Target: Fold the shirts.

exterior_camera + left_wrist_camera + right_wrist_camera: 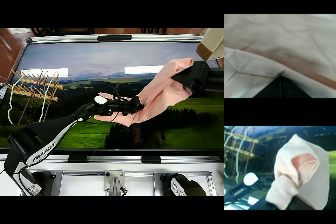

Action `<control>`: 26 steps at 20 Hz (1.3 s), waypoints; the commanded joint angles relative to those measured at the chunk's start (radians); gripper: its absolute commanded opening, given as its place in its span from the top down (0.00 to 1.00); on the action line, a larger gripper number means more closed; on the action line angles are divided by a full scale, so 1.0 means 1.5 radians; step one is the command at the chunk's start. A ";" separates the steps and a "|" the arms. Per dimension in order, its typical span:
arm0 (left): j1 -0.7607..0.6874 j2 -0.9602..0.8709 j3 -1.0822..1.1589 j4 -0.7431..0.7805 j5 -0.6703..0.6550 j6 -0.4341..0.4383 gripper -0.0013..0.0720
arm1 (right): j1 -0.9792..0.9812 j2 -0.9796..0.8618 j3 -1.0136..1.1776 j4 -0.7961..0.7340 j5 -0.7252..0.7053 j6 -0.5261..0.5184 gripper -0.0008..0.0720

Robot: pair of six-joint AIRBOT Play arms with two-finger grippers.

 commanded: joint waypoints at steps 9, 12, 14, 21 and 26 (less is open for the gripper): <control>0.133 0.249 0.000 0.265 0.009 -0.046 0.94 | 0.093 -0.201 0.000 -0.051 -0.106 -0.014 0.88; 0.200 0.334 0.000 0.292 -0.037 -0.046 0.94 | 0.229 -0.291 0.000 -0.026 -0.201 -0.022 0.88; 0.239 0.387 0.000 0.294 -0.073 -0.067 0.94 | 0.321 -0.348 0.000 -0.005 -0.284 -0.028 0.88; 0.280 0.530 0.000 0.300 -0.098 -0.066 0.94 | 0.487 -0.516 0.000 0.030 -0.368 0.022 0.06; 0.312 0.544 0.000 0.310 -0.124 -0.066 0.94 | 0.358 -0.406 0.000 -0.165 -0.200 0.017 0.06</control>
